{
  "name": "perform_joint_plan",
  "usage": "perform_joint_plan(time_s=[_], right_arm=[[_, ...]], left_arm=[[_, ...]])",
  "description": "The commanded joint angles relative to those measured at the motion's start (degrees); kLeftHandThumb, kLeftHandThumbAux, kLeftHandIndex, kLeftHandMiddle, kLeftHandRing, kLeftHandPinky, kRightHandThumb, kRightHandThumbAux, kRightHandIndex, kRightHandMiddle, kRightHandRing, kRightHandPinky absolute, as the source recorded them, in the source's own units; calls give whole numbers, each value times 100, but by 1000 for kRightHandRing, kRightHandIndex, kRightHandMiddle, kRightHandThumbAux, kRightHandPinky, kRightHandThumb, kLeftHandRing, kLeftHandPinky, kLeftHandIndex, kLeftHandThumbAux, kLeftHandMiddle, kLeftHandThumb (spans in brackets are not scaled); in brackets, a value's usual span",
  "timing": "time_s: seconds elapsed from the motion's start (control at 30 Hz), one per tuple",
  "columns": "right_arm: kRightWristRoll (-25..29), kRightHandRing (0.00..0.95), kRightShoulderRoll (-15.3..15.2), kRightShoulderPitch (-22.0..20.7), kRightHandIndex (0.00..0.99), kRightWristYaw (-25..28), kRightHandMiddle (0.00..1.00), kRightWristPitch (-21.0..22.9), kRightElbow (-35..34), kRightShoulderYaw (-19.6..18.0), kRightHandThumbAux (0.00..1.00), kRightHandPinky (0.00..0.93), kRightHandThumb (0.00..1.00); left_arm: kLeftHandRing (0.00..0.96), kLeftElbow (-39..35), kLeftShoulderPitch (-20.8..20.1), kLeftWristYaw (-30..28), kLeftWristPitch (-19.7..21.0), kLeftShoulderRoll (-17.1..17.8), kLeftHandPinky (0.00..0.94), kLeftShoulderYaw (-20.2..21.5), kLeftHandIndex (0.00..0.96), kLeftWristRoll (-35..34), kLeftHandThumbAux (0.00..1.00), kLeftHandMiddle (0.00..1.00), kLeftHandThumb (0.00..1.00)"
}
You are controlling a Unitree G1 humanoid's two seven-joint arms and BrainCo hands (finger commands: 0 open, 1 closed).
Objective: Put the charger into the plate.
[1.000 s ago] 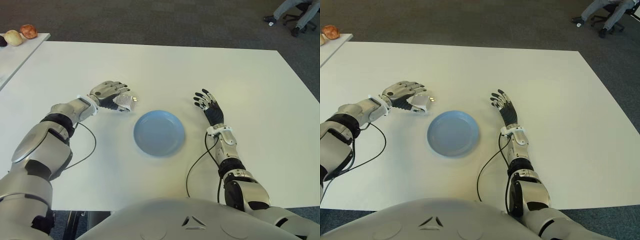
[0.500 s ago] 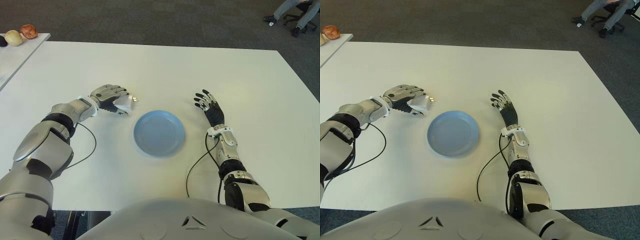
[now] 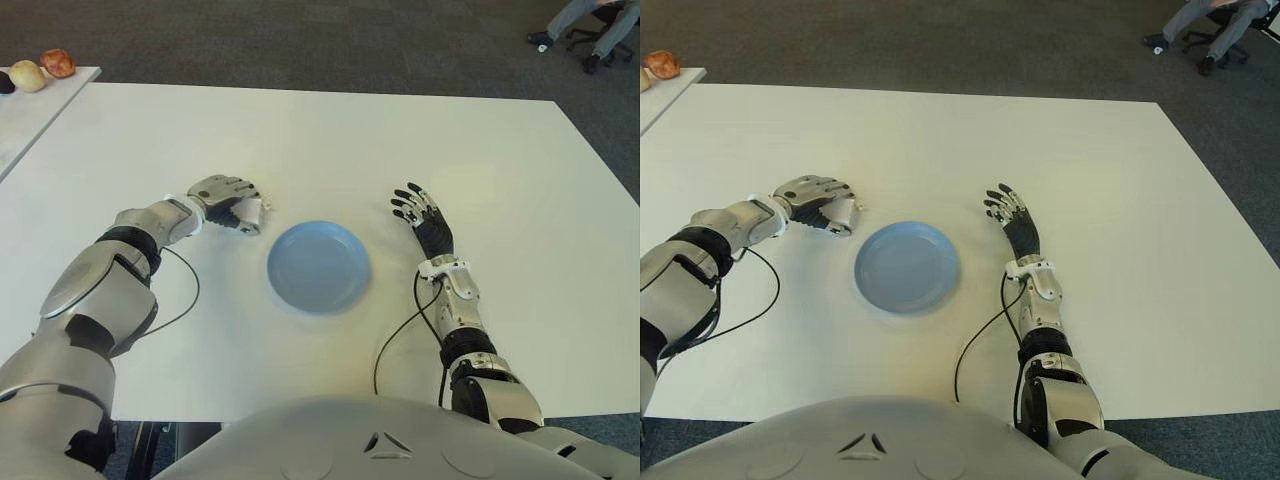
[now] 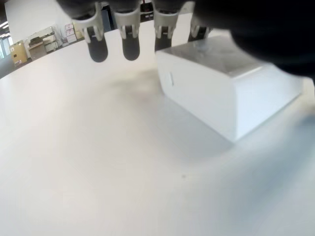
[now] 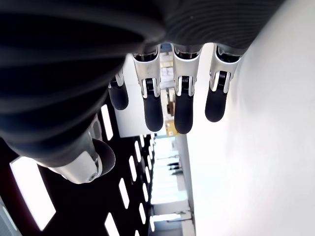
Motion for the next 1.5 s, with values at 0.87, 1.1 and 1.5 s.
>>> perform_joint_plan(time_s=[0.87,1.1,1.5], right_arm=[[-8,216,121,557,127,-121,228,546,19,83,610,218,164],[-12,205,96,553,141,-152,214,614,0,119,598,227,97],[-51,206,94,541,139,-263,218,633,-11,163,591,225,30]], left_arm=[[0,180,34,-230,55,-145,93,-85,0,55,196,0,393],[51,199,57,-311,108,-155,228,-6,0,-22,229,0,453],[495,177,315,483,396,-74,542,21,290,-20,366,471,626]])
